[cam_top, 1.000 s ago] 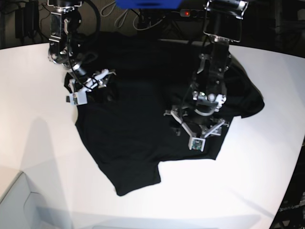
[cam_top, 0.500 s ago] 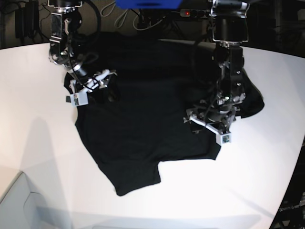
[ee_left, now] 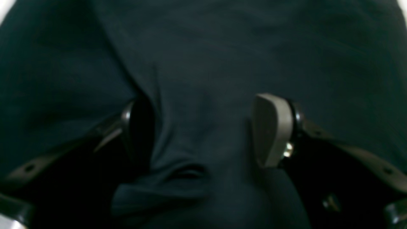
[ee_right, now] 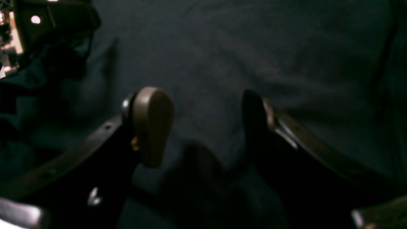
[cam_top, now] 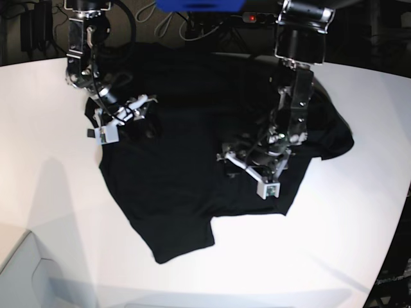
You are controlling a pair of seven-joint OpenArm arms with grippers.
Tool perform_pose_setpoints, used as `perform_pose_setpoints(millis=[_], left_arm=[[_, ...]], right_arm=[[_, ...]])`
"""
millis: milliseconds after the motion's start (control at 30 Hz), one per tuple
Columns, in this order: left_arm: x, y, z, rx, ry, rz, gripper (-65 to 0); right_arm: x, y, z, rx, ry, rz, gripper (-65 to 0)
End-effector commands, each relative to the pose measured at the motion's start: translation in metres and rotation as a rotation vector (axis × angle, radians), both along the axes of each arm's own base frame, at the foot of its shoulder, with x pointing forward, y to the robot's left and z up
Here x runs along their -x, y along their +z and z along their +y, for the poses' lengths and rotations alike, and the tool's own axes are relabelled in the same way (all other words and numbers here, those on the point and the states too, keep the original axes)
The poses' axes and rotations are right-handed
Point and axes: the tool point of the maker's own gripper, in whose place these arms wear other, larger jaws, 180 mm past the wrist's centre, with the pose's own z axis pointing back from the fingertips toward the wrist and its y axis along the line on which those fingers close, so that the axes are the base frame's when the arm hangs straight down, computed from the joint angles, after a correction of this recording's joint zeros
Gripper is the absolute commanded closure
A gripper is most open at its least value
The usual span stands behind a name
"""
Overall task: Layout the t-shirt on the table in an organized manner, then fold the t-shirt properly
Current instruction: 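Grasp the shirt side with the left gripper and pull it toward the collar, then hold the shirt with the right gripper and drag the bunched side with the left gripper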
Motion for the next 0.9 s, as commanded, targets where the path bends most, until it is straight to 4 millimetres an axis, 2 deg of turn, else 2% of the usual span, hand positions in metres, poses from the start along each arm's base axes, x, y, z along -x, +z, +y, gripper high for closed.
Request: perform_pose_setpoints(millis=[0,133,200,333,400,500,600,733,867], left_arm=[[-0.013,0.019,-0.008,0.044,-0.005,-0.05,-44.8],[-0.027,0.045,-0.028,0.192,-0.011,-0.078,-44.8],[-0.033,0.065,-0.036,0.28,-0.009,-0.106,-44.8],[-0.042,0.099,-0.042,0.404,-0.009,-0.158,-44.9],[-0.046,0.106,-0.042,0.418,-0.012,-0.169,-44.9],[-0.049,0.105,-0.037,0.405,-0.004,-0.166,-44.9],[-0.049,0.101,-0.016,0.349,-0.003,-0.17,-44.9],[-0.034,0.077,0.016,0.273,0.018,-0.131,-44.8],[-0.022,0.057,0.034,0.225,0.025,-0.089,-44.8]], right_arm=[[-0.008,0.014,-0.001,-0.018,-0.002,-0.053,-37.7],[-0.008,0.014,-0.001,-0.018,-0.002,-0.053,-37.7],[-0.008,0.01,-0.001,-0.02,-0.003,-0.043,-37.7],[-0.005,0.004,-0.001,-0.024,-0.006,-0.025,-37.7],[-0.005,0.004,-0.002,-0.023,-0.006,-0.025,-37.7],[-0.005,0.004,-0.002,-0.023,-0.006,-0.025,-37.7],[-0.008,0.007,-0.001,-0.023,-0.005,-0.034,-37.7],[-0.01,0.007,-0.007,-0.007,-0.002,-0.037,-37.7],[-0.011,0.008,-0.008,-0.004,-0.001,-0.039,-37.7]])
